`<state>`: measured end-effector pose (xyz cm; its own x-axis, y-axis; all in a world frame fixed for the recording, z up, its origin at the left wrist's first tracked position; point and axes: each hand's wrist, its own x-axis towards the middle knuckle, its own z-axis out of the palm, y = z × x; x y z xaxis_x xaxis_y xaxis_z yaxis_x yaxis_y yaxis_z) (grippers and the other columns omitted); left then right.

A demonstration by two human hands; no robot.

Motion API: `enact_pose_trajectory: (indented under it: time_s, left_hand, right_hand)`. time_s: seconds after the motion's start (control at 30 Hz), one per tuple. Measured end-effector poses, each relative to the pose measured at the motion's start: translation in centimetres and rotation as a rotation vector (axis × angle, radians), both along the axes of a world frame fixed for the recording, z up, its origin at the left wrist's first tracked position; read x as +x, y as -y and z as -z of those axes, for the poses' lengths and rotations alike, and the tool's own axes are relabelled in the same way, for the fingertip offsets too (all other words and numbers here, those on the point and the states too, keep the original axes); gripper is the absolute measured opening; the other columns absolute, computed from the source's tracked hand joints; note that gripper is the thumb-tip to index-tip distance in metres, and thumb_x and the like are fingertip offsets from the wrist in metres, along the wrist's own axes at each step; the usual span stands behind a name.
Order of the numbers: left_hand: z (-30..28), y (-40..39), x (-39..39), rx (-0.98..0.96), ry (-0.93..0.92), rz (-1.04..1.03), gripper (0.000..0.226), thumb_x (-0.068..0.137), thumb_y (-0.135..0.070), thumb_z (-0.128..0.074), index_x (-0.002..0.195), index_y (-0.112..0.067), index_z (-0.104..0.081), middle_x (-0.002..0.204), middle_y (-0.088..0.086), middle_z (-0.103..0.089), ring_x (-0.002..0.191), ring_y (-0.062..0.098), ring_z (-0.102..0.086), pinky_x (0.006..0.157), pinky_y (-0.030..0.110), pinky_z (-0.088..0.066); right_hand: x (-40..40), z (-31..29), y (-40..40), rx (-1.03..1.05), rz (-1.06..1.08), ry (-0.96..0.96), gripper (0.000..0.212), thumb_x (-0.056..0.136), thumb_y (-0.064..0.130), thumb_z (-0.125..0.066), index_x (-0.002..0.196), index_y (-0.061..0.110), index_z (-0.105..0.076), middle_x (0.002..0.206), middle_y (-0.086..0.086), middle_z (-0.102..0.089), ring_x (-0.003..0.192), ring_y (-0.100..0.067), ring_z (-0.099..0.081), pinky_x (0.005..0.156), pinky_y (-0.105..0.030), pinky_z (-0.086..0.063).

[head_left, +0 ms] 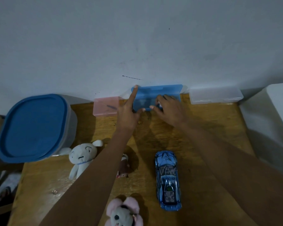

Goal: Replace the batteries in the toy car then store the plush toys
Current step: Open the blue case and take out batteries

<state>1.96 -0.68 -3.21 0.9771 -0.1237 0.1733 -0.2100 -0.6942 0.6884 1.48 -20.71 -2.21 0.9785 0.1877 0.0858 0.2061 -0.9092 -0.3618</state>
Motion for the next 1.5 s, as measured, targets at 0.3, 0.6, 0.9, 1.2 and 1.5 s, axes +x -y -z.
enact_pose_trajectory:
  time_s: [0.3,0.6,0.9,1.2,1.5]
  left_hand:
    - [0.1,-0.1,0.0,-0.072,-0.034,0.021,0.101,0.085,-0.018,-0.079,0.157,-0.048,-0.015,0.104,0.014,-0.071,0.084,0.029,-0.07,0.075,0.044,-0.063]
    - [0.2,-0.1,-0.2,-0.064,-0.065,-0.015,0.1,0.086,-0.014,-0.077,0.155,-0.051,-0.014,0.123,0.011,-0.068,0.1,0.023,-0.068,0.086,0.047,-0.061]
    - [0.4,0.0,-0.2,-0.069,-0.008,0.0,0.101,0.086,-0.012,-0.077,0.157,-0.047,-0.014,0.127,0.01,-0.067,0.103,0.019,-0.067,0.09,0.04,-0.06]
    - [0.8,0.0,-0.1,-0.059,0.001,0.001,0.101,0.087,-0.016,-0.078,0.156,-0.049,-0.013,0.119,0.01,-0.07,0.098,0.02,-0.069,0.094,0.048,-0.058]
    - [0.5,0.0,-0.4,-0.083,-0.011,0.011,0.098,0.088,-0.016,-0.077,0.158,-0.046,-0.015,0.121,0.011,-0.068,0.101,0.022,-0.068,0.087,0.044,-0.061]
  right_hand:
    - [-0.5,-0.8,1.1,-0.013,-0.061,0.295,0.023,0.096,0.033,-0.061,0.093,0.011,-0.06,0.09,-0.008,-0.058,0.085,-0.026,-0.053,0.071,-0.037,-0.046]
    - [-5.0,2.9,0.2,-0.108,0.092,0.225,0.021,0.098,0.026,-0.055,0.1,0.007,-0.064,0.095,-0.014,-0.061,0.088,-0.031,-0.055,0.071,-0.042,-0.05]
    - [-6.0,3.1,-0.6,-0.107,0.259,0.194,0.017,0.098,0.031,-0.053,0.103,0.016,-0.06,0.106,-0.008,-0.058,0.099,-0.026,-0.051,0.081,-0.038,-0.042]
    - [-6.1,3.3,-0.5,-0.163,0.243,0.229,0.027,0.097,0.04,-0.052,0.106,0.016,-0.062,0.109,-0.007,-0.058,0.1,-0.026,-0.051,0.08,-0.039,-0.036]
    - [-6.1,3.3,-0.5,-0.129,0.237,0.227,0.026,0.097,0.039,-0.052,0.104,0.016,-0.063,0.109,-0.006,-0.06,0.101,-0.024,-0.051,0.081,-0.039,-0.038]
